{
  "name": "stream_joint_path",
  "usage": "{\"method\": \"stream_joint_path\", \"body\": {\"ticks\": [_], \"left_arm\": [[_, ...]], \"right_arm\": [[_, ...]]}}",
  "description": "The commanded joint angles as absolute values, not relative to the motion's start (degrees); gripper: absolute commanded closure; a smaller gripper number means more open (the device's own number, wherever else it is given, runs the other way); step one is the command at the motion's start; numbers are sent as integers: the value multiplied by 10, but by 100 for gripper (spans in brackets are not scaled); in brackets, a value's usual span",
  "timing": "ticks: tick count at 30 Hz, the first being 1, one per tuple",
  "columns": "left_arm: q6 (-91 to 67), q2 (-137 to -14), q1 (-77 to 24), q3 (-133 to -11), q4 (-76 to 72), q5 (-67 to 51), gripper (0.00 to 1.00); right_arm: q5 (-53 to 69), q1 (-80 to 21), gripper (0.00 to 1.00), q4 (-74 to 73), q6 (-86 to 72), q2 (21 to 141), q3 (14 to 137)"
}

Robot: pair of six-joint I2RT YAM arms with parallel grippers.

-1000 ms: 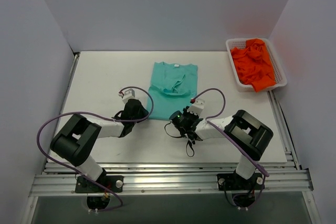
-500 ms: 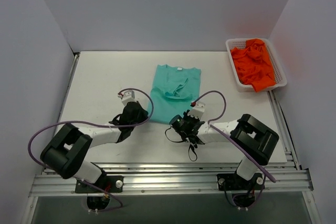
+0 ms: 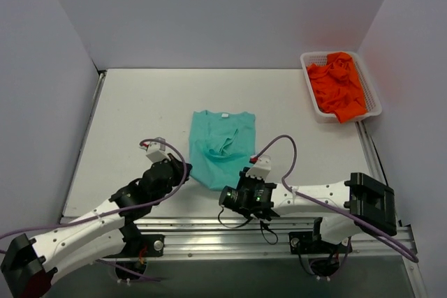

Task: Fold and stack the t-shirts
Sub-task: Fold the tshirt

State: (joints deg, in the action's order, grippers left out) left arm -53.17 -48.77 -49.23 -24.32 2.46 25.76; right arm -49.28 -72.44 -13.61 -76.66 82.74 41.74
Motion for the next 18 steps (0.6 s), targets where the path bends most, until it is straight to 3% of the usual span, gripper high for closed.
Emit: {"method": "stream_joint_path", "body": {"ticks": [1, 5, 11, 18], "left_arm": [[-562, -412, -501, -248, 157, 294, 98], [-559, -379, -502, -277, 201, 311, 98], [-541, -421, -501, -344, 204, 335, 98], [-494, -513, -483, -425, 148, 345, 98]], "right_arm": [[-557, -763, 100, -288, -871, 781, 450], [-577, -772, 100, -342, -885, 760, 476], [-620, -743, 100, -378, -852, 773, 526], [-618, -665, 100, -298, -723, 787, 561]]}}
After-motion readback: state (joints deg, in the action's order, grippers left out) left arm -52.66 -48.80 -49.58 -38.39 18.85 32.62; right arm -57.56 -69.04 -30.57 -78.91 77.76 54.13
